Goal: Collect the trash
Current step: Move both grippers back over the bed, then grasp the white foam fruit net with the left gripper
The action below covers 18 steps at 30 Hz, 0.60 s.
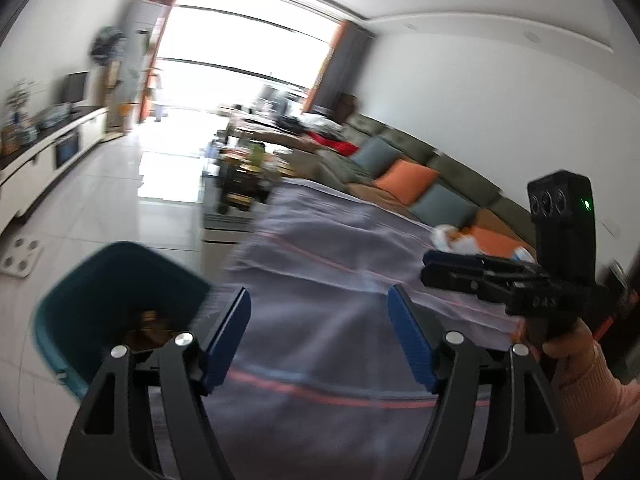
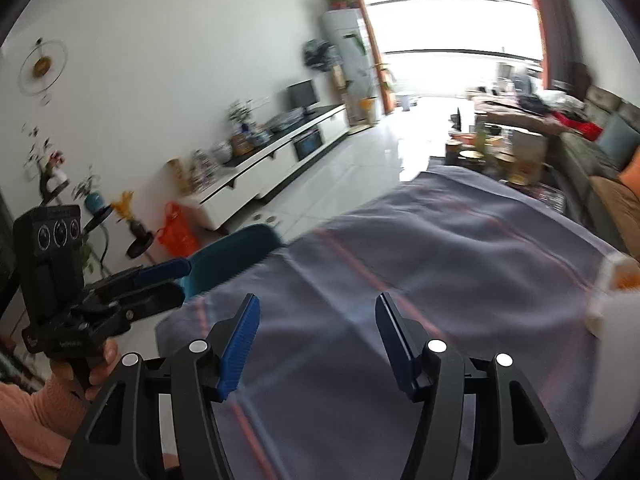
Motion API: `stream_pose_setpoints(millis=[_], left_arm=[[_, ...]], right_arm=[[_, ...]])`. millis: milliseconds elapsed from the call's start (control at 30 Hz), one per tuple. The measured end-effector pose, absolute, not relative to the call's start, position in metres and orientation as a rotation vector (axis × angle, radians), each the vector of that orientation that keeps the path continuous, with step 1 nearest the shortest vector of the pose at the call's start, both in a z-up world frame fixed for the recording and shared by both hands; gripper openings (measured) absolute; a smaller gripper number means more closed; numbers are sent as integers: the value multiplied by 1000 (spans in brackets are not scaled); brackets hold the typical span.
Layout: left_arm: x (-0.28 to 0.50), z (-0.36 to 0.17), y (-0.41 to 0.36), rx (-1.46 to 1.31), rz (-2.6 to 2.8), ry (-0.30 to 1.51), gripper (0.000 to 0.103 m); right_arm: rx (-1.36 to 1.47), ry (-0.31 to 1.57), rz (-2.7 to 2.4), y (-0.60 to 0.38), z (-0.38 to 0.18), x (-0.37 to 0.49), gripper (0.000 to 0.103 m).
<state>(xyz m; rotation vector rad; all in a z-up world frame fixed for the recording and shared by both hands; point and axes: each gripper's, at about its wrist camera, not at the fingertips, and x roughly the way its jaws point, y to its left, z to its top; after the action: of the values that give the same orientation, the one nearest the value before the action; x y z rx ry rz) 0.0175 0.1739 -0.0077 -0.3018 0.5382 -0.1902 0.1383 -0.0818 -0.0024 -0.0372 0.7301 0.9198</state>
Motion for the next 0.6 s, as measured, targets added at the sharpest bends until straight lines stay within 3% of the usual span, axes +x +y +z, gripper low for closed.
stream_pose_setpoints(millis=[600], left_arm=[[88,-24,28,-197,-469,669,72]], right_arm=[[162,772,489,-265,-24,221,62]])
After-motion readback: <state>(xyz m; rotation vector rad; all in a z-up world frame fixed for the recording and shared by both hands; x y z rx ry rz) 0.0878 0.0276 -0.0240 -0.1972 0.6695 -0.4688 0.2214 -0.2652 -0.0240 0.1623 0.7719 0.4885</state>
